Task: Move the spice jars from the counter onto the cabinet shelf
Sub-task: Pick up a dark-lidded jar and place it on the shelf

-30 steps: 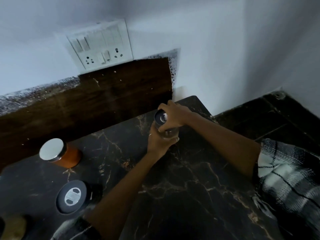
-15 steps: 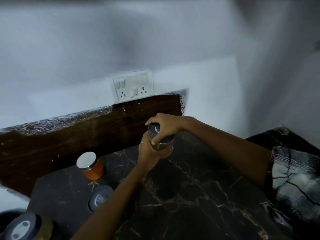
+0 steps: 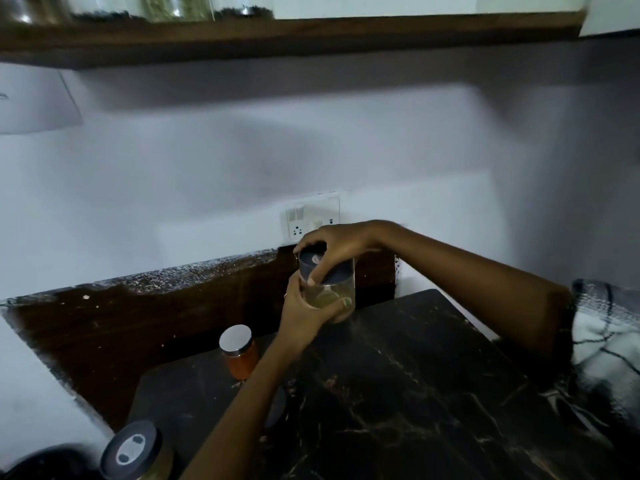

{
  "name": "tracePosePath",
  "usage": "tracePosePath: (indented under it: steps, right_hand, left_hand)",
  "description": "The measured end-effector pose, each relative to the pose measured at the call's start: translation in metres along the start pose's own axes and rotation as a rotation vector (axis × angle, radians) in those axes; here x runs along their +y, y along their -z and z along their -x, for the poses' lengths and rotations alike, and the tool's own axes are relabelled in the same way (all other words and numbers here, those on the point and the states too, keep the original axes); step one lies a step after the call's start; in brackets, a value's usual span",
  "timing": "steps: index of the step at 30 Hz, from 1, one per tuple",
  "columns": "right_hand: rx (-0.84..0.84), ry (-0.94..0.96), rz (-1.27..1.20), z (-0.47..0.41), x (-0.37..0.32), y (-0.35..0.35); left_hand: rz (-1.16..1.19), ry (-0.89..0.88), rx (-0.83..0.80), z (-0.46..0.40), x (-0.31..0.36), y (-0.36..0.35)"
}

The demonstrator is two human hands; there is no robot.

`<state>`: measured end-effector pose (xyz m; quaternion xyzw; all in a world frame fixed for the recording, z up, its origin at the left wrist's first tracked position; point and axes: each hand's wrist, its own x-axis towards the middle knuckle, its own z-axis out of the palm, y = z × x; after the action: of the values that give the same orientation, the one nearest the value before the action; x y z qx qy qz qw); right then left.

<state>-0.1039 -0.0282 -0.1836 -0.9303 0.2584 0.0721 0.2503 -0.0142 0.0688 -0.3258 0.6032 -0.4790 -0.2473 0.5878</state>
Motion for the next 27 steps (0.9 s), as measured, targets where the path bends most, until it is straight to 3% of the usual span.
tracePosePath:
  steps: [4,9,13,17,21,24,27]
  right_hand:
    - [0.068,0.063,0.005,0.009,-0.02,0.014]
    - [0.296,-0.043,0.083,0.008,-0.035,0.019]
    - [0.157,-0.169,0.079,0.011,-0.042,0.02]
    - [0.016,-0.108,-0.06,0.019,-0.041,0.022]
    - [0.107,-0.07,-0.08,0.015,-0.039,0.019]
    - [0.185,-0.104,-0.005,0.01,-0.043,0.014]
    - [0.16,-0.128,0.062,0.007,-0.046,0.012]
  left_hand:
    - [0.089,0.012,-0.085,-0.002,0.013,0.025]
    - [0.076,-0.022,0.035,0.005,0.029,0.021]
    - [0.101,-0.004,0.027,0.014,0.029,0.017]
    - [0.294,0.083,-0.086,0.018,0.025,0.029]
    - [0.474,0.176,-0.241,0.019,0.027,0.038]
    - [0.388,0.172,-0.233,0.018,0.03,0.038]
    - [0.332,0.163,-0.199,0.017,0.029,0.038]
